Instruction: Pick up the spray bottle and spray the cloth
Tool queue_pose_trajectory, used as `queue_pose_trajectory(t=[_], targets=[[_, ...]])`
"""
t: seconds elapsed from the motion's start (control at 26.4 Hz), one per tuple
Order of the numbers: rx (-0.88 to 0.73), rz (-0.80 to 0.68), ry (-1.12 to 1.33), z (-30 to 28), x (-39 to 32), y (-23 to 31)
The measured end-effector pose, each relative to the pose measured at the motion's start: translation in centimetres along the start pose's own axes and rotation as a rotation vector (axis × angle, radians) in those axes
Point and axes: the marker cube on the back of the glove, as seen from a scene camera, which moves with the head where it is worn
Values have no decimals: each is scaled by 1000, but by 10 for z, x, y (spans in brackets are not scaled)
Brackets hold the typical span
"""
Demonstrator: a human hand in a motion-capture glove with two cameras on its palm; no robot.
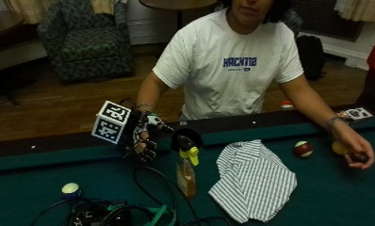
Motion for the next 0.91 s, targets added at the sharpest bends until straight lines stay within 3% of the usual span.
queue_pose_trajectory(t=[0.91], targets=[[160,-58,-123,52,-5,-31]])
